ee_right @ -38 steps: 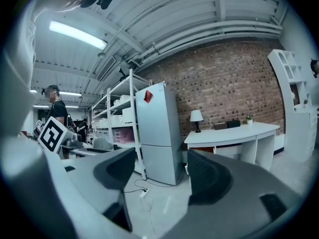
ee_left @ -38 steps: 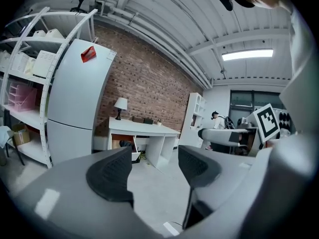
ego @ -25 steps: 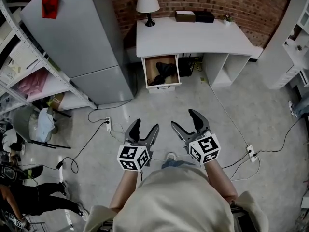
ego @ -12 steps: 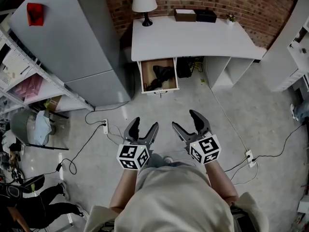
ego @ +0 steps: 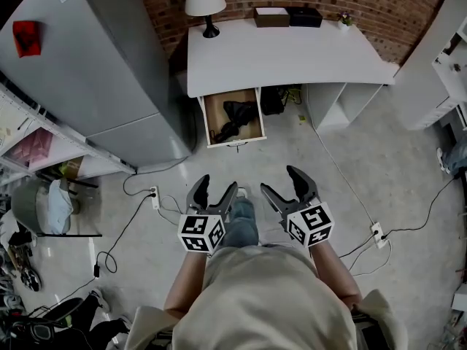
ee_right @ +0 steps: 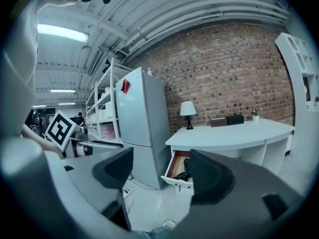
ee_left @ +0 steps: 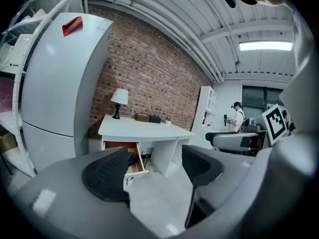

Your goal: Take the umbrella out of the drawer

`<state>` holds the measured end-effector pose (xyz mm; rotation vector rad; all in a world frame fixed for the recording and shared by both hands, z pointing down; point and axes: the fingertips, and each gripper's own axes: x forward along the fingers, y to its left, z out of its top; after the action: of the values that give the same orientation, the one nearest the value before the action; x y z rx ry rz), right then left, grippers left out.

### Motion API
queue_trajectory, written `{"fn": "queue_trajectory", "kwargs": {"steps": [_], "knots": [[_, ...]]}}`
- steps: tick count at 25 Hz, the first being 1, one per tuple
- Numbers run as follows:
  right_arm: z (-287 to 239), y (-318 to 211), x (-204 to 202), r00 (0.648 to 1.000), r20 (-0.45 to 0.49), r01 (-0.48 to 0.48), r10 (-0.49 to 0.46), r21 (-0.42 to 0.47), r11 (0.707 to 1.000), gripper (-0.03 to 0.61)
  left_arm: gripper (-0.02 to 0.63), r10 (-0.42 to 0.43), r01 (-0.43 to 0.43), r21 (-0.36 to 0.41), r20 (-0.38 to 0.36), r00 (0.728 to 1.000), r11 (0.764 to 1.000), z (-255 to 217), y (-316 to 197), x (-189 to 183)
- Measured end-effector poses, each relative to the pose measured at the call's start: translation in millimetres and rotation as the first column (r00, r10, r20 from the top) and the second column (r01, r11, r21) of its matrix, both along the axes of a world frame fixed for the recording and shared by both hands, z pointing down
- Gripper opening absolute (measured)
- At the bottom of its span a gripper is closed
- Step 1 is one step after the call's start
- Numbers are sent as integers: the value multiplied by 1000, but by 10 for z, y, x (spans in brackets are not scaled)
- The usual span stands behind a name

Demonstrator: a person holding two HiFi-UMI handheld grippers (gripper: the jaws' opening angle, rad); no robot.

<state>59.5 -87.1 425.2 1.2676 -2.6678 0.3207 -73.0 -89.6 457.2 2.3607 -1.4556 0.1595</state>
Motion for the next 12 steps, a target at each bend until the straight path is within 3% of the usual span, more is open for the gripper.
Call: {"fn": "queue_trajectory", "kwargs": {"steps": [12], "knots": [[123,-1322,-130,998,-13,-60,59,-48,997,340,325,78,-76,-67,17,997,995,297,-1442,-87]]}}
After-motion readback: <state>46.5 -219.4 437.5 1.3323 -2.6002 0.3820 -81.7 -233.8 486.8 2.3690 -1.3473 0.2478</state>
